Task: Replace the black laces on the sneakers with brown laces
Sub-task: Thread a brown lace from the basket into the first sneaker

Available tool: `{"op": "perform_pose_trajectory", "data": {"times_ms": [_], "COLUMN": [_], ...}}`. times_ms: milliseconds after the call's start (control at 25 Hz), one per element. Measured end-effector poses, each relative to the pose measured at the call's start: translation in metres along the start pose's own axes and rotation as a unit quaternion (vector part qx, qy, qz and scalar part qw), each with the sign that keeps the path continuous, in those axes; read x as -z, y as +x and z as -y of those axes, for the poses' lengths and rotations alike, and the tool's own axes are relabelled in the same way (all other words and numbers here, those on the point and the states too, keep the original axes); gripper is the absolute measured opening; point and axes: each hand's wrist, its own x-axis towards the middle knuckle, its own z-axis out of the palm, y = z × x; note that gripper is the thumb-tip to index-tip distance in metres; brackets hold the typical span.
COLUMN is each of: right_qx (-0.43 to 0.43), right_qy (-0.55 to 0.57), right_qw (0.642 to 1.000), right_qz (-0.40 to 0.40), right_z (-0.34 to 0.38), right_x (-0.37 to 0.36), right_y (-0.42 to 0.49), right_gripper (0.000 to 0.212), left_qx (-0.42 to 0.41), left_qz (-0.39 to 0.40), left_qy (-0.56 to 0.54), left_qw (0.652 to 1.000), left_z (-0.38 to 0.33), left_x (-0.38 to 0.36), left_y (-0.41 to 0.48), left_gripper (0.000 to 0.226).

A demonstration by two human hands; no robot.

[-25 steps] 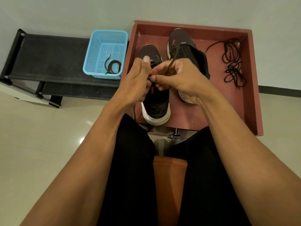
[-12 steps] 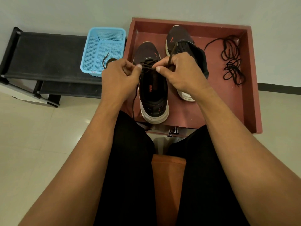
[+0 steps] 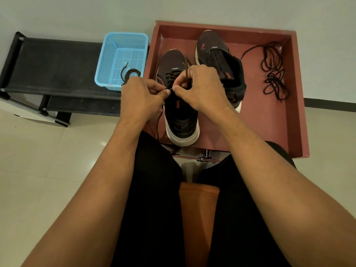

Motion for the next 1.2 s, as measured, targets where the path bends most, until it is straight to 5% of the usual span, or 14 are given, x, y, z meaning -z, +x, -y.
{"op": "perform_pose_trajectory", "data": {"times_ms": [520,640,760,920,1200], "right_qx": [0.021,0.021,-0.010,-0.031,-0.031], "right_qy": [-0.067,-0.035,-0.003,0.030,-0.062], "right_qw": [0.998,0.999,1.000,0.999,0.998], "right_qz": [0.001,0.010,0.004,-0.001,0.011], "right_z": [0.004,0.003,0.004,0.006,-0.001], "right_x": [-0.010,-0.009,-0.007,-0.004,0.014], "right_y": [0.000,0.002,0.001,-0.003,-0.012], "right_gripper": [0.012,0.008,0.006,0.007,0.035], "left_qx": [0.020,0.005,-0.004,0.020,0.049], "left_qz": [0.003,0.008,0.020,0.016,0.020], "left_qy": [-0.031,-0.007,-0.021,-0.054,-0.015], "left_qw": [0.999,1.000,1.000,0.998,0.998], "left_z": [0.000,-0.002,-0.005,-0.004,0.001], "left_x": [-0.001,0.000,-0.002,-0.004,-0.005], "left_y": [0.000,-0.001,-0.003,-0.001,0.004], "left_gripper": [0.009,0.023,0.005,0.015,0.013]}}
